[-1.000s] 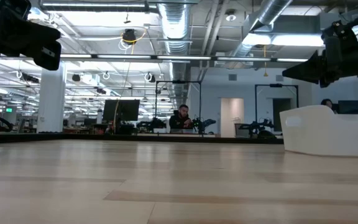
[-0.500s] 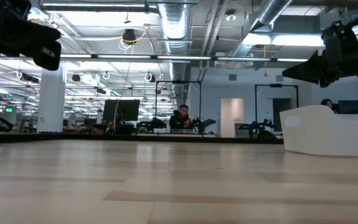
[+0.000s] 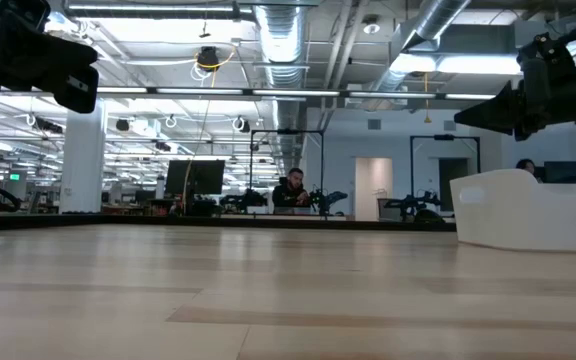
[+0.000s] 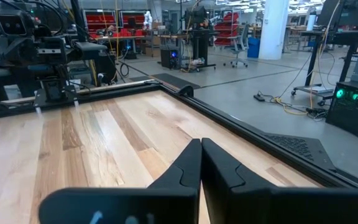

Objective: Sort & place blocks by color
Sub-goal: Return to Home Position

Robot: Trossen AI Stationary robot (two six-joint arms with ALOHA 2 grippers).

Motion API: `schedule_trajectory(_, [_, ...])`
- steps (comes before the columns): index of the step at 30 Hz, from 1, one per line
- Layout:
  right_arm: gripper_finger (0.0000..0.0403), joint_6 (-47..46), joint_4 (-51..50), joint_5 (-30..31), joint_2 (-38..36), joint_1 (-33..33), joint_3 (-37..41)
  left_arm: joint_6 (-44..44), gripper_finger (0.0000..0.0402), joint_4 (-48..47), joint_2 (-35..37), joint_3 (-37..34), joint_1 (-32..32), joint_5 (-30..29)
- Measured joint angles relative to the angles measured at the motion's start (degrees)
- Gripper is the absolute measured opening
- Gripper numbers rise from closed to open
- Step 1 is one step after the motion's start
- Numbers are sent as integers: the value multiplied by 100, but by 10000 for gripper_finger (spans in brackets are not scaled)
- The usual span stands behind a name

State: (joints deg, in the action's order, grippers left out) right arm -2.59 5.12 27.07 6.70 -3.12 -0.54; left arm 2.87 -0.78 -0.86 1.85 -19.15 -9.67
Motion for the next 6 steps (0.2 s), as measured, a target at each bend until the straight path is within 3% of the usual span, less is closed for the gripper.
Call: schedule_trajectory(6, [27,0,0,0,0,-1,0,-28,0,0,1,0,1,1])
